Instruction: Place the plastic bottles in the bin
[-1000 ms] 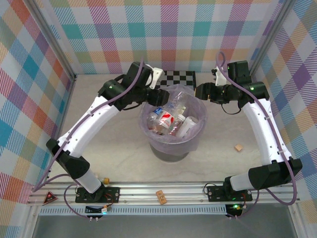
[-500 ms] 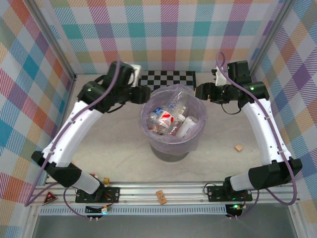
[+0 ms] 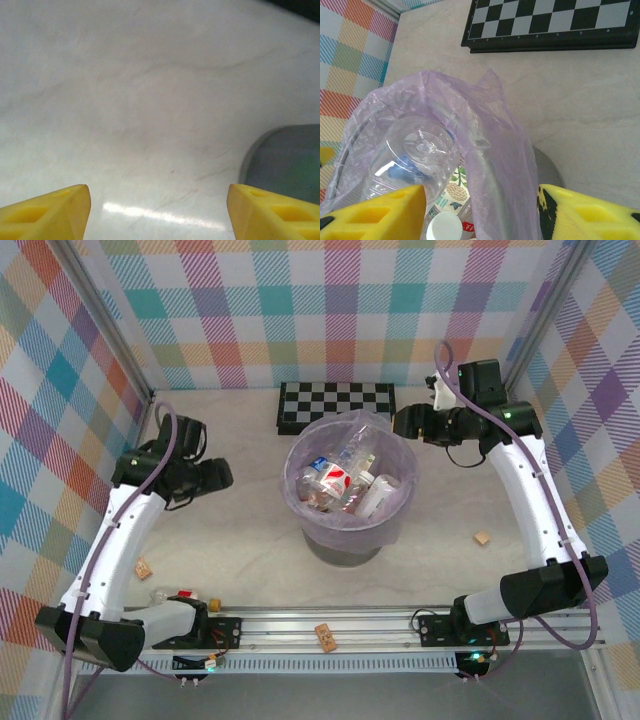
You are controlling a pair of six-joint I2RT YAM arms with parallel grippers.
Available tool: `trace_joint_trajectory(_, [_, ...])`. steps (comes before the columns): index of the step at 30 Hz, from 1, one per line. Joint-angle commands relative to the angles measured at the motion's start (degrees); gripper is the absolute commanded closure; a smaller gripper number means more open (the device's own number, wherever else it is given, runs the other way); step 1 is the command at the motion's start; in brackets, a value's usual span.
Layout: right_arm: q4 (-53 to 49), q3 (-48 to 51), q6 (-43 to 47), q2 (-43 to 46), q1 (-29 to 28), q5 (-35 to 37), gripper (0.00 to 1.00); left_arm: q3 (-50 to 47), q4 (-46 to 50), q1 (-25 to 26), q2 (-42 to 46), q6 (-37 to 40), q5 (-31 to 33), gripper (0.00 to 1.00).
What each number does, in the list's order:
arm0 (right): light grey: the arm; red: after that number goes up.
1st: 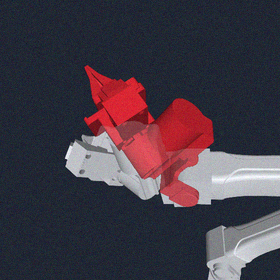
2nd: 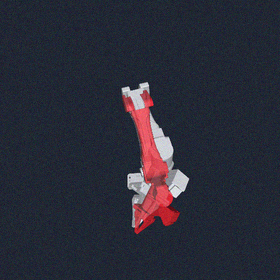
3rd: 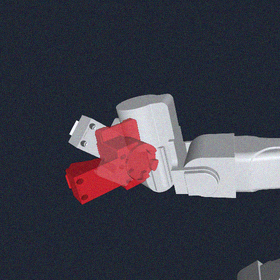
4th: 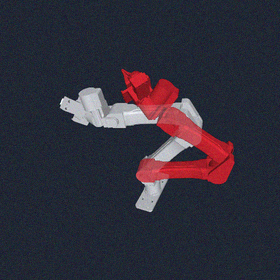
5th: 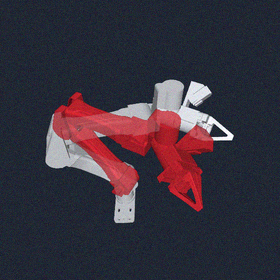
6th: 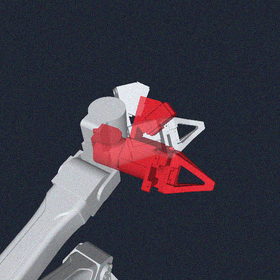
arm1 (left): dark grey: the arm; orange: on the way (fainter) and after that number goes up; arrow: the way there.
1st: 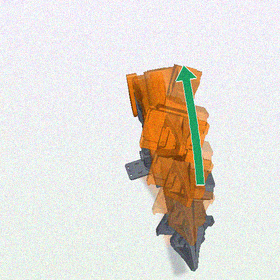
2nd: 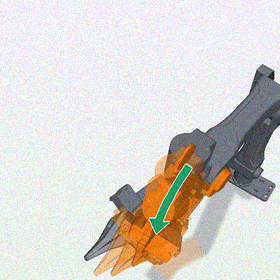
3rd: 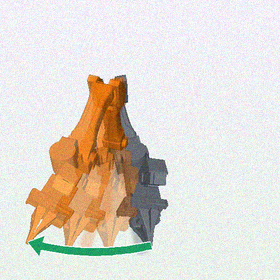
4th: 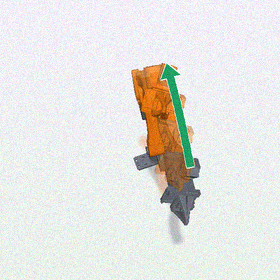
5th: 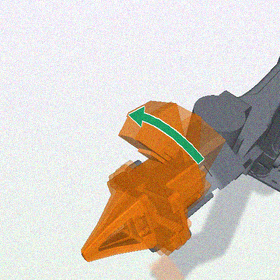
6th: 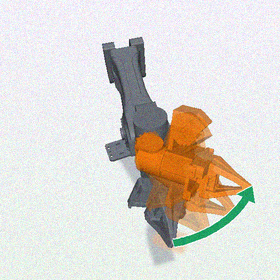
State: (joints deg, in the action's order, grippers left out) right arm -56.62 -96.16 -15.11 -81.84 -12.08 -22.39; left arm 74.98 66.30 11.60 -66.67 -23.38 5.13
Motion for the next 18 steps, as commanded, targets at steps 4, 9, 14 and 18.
trace_joint_trajectory(4, [0.3,-2.9,1.6,-2.1,-0.2,-1.8,0.39,-12.2,5.6,-3.8,8.1,-19.2,3.4,0.23])
trace_joint_trajectory(9, [0.4,-4.3,1.9,-4.5,-0.2,-3.5,0.39,-20.4,8.4,-8.7,10.5,-31.5,7.2,0.04])
trace_joint_trajectory(14, [-0.5,-5.9,2.8,-6.4,-0.2,-4.0,0.39,-24.5,10.9,-13.1,5.4,-37.0,7.8,0.00])
trace_joint_trajectory(18, [-0.6,-5.9,3.2,-7.0,-0.2,-3.9,0.39,-26.4,10.1,-16.0,2.2,-39.9,8.4,0.00])
